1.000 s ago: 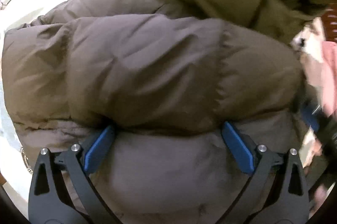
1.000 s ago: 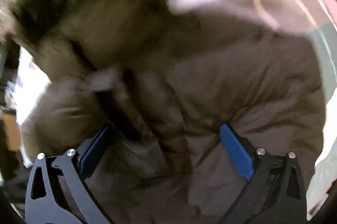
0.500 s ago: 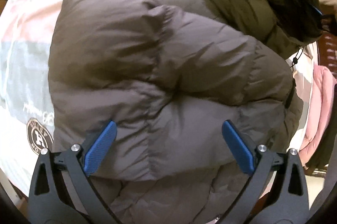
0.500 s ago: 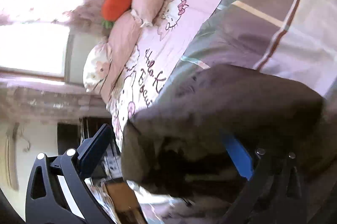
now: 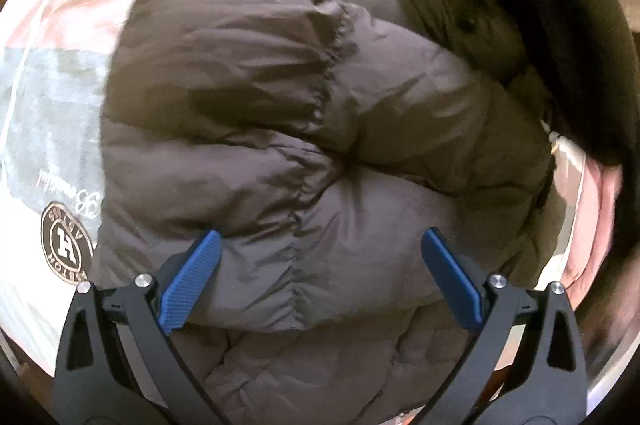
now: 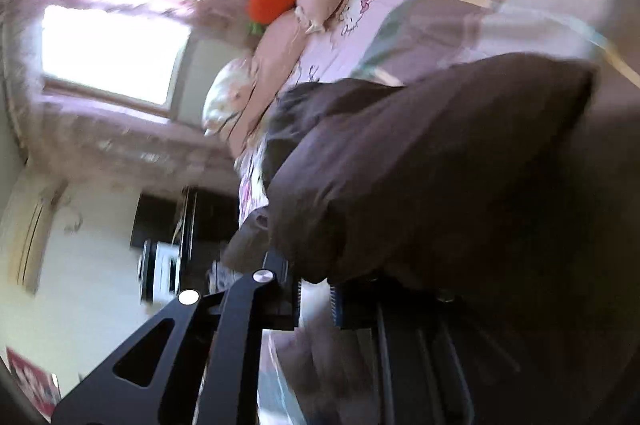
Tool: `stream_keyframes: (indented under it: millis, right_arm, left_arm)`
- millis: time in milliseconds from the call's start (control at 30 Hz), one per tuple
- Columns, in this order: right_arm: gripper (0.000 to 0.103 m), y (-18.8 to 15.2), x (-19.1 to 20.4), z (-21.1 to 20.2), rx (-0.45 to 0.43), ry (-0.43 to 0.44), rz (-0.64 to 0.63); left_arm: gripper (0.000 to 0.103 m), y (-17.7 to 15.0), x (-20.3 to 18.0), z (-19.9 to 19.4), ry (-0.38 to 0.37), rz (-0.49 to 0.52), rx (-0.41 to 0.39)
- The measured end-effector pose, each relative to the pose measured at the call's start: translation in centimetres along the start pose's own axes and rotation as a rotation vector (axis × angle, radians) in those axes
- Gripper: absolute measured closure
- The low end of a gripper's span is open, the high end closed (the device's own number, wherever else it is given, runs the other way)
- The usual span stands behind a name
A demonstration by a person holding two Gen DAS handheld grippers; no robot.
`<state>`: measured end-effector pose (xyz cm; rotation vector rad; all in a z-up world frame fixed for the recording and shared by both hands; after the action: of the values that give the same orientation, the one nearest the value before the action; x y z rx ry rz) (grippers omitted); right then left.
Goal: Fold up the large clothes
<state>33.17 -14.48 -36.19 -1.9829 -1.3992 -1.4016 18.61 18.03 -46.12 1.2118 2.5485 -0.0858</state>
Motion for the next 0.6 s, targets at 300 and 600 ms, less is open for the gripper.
stream_keyframes:
  millis: [300, 600]
  right_arm:
    - [0.089, -14.5, -12.2, -10.7, 0.297, -0.539, -0.01]
    - [0.01, -9.9, -4.1, -11.0, 0.057, -0.488, -0.163]
  left_arm:
    - [0.002, -1.4, 0.9, -3.3, 0.105, 0.011, -0.072]
    - [0.002, -1.7, -6.7, -4.4, 0.013, 0.113, -0.11]
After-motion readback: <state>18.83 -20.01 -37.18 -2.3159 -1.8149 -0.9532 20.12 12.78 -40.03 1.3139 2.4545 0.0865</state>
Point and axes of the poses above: each gripper's, at about its wrist camera, not at the fingertips, and z roughly the way its jaws point, x to its left, y to its top, the point moved 3 cm from there along z, roughly the way its jaws point, and after that the axes turned 7 degrees about -x, right-handed, at the moved point
